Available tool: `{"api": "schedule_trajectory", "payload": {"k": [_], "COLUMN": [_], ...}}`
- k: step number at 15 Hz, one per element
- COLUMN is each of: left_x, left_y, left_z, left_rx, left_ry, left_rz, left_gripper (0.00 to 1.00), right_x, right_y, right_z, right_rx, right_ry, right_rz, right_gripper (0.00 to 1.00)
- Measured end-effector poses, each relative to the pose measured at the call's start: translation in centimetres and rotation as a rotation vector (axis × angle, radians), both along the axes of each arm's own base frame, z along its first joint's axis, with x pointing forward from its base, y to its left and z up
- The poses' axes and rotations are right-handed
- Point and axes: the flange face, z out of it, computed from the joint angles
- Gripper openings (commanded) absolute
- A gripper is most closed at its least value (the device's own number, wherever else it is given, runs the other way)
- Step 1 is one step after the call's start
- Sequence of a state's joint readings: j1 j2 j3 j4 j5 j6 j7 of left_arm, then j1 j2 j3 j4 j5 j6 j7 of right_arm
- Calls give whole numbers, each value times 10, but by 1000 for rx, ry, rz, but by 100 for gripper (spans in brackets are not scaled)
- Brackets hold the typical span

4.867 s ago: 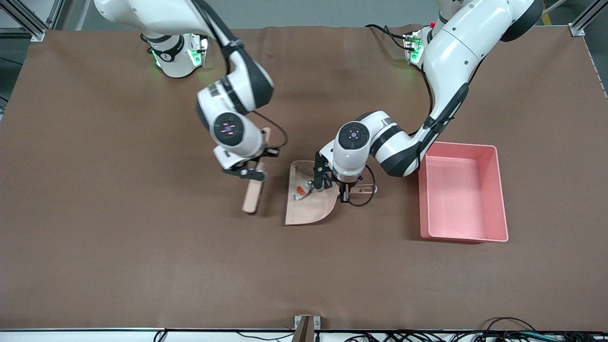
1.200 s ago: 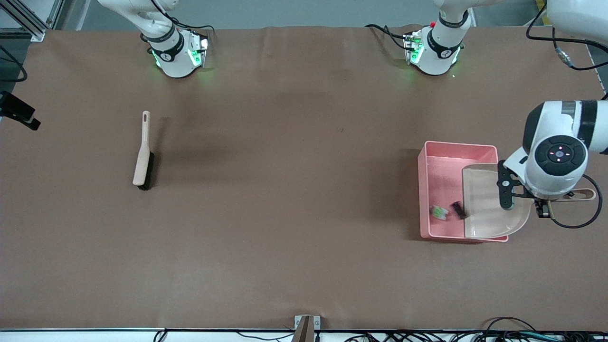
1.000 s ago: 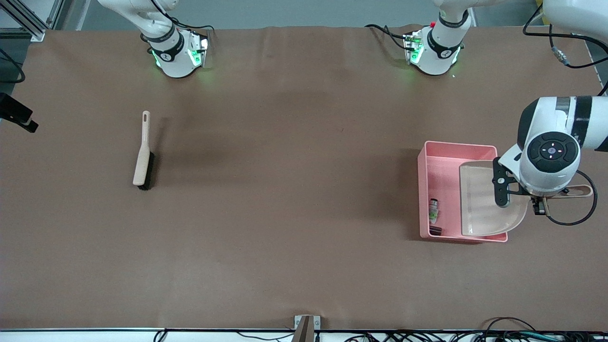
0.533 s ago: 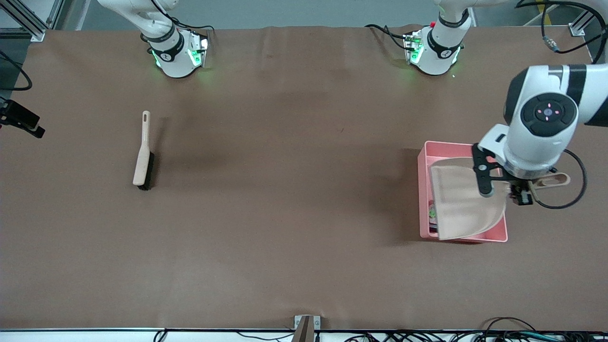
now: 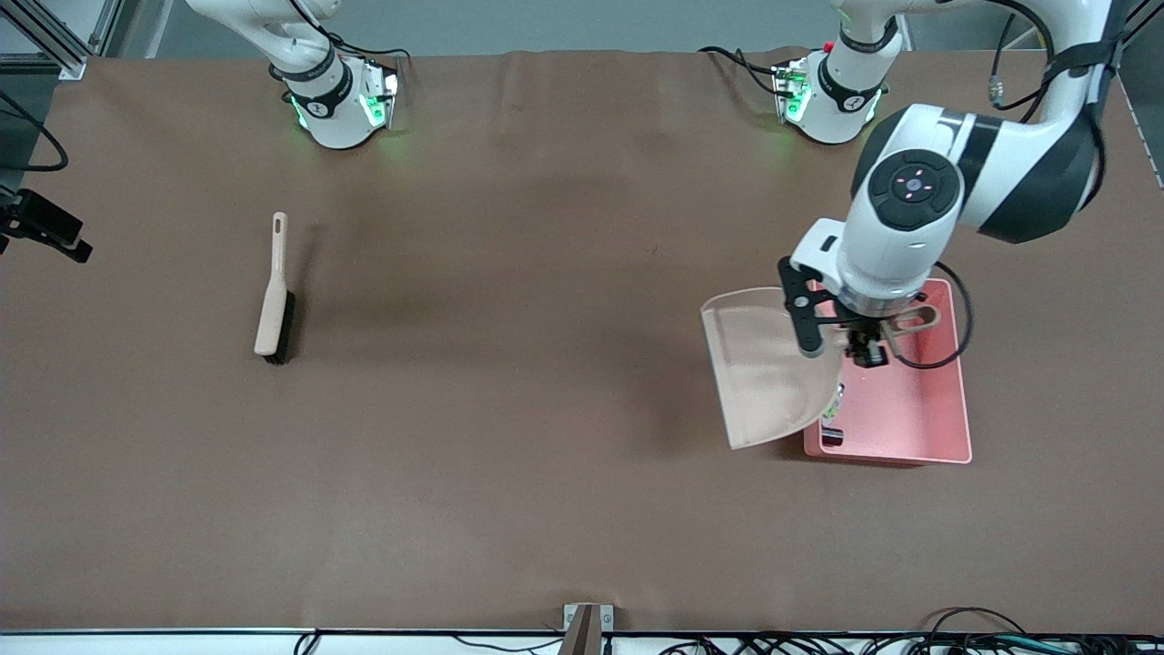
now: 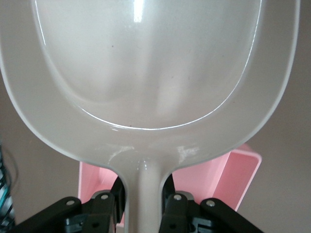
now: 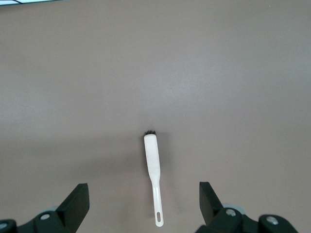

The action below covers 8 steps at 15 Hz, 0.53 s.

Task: Clean e-waste and dump in bin
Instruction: 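Carry the empty dustpan back beside the bin with the left gripper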

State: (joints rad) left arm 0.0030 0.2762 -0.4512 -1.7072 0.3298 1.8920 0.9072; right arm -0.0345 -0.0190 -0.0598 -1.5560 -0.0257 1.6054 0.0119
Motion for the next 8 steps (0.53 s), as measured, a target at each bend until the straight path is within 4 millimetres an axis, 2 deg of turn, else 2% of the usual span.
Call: {"api": "schedule_trajectory", "payload": {"k": [8], "left_x": [-19], "left_y": [-77], "left_z": [-52], "left_rx": [-77], "left_ry": [22], "left_rz": [39], "left_gripper": [0], "right_x": [0], "right_y": [4], "right_z": [1], "right_rx": [0], "right_ry": [0], "right_rz": [6], "right_gripper": [100]}}
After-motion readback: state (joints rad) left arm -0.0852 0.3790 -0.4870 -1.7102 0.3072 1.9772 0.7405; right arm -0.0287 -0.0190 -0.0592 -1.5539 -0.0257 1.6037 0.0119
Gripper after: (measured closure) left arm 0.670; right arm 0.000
